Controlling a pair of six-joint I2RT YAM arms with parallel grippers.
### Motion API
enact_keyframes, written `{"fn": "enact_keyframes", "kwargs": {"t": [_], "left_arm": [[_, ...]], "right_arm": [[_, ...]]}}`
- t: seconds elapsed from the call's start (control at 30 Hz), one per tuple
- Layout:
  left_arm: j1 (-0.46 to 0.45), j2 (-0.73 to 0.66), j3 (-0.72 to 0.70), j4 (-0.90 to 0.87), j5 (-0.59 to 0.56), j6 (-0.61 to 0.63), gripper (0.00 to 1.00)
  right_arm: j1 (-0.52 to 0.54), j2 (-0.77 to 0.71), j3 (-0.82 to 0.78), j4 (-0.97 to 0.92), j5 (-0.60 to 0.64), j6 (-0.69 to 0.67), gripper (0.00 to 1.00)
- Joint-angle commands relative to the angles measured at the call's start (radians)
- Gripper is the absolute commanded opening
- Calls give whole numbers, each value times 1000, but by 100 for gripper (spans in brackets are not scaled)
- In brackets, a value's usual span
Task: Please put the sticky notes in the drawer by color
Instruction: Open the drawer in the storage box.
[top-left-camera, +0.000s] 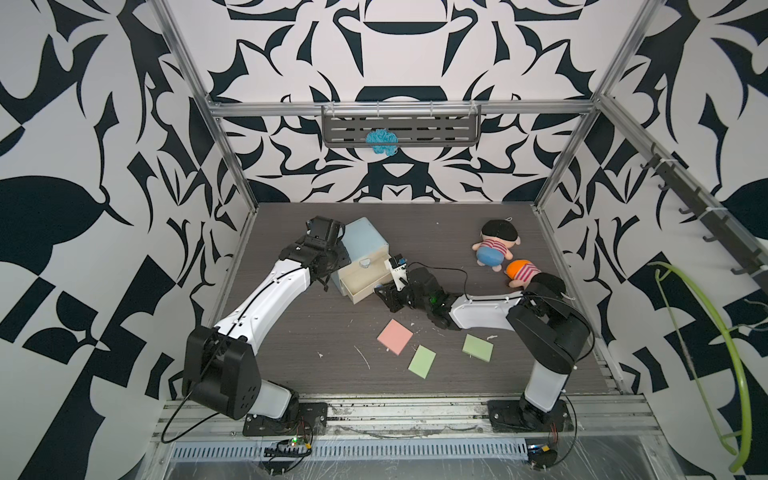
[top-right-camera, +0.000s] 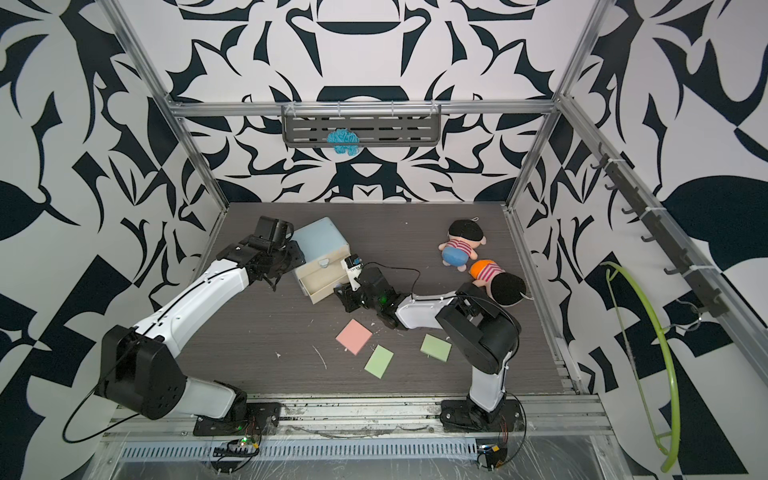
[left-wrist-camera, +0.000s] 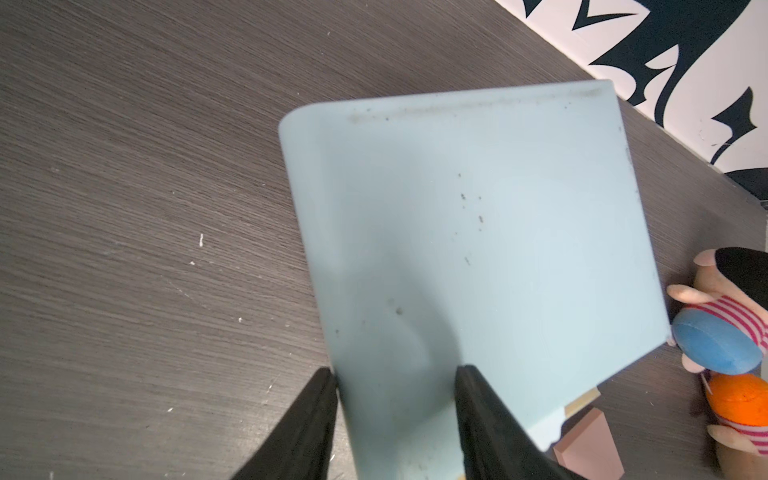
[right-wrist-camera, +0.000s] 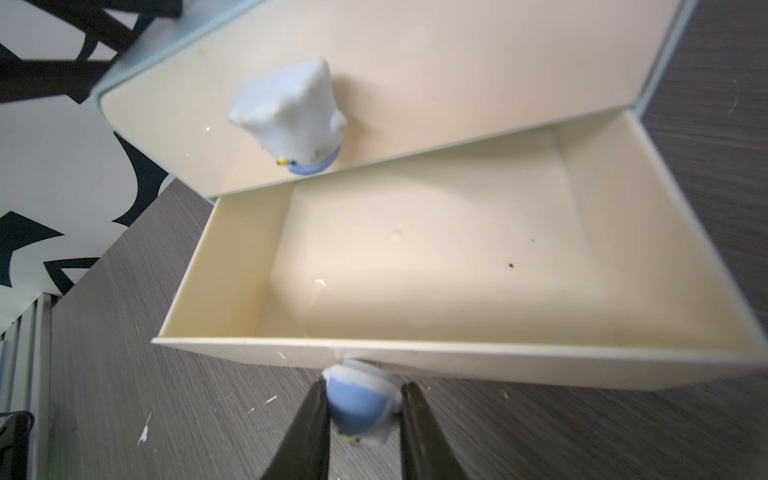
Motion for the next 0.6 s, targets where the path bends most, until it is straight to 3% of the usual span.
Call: {"fn": "enact_keyframes", "kwargs": {"t": [0.0,0.47,0.57], "left_arm": [[3,47,-29,-124,8,9,51],[3,54,-26,-119,10,8,51],[3,54,-24,-122,10,10,51]], "right_arm": [[3,-43,-17,5,19,14,22],[20,-74,-44,-14,37,20,23],[19,-82,-40,-31,35,8,35]]}}
